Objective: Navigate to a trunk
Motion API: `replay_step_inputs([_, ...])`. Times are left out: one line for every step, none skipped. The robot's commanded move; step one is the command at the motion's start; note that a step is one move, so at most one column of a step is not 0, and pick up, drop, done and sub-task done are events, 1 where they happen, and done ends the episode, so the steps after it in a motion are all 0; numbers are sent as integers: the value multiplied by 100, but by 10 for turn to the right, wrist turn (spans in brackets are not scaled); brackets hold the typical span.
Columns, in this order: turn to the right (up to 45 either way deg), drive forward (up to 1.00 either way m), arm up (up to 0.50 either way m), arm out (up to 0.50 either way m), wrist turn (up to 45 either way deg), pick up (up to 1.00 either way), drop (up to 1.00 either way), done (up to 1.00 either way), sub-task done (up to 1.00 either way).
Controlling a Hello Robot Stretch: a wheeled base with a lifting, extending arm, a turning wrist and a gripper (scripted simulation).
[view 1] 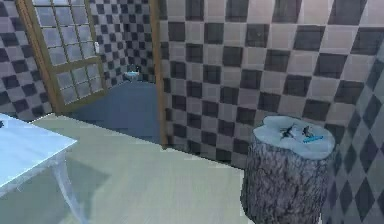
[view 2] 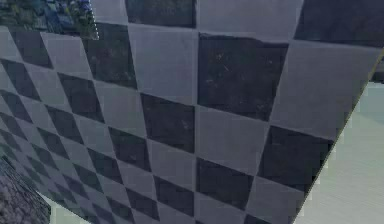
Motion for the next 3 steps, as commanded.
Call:
replay_step_inputs([0,35,0,0,0,0,0,0,0])
replay_step_inputs([390,0,0,0,0,0,0,0,0])
replay_step_inputs([0,0,0,0,0,0,0,100,0])
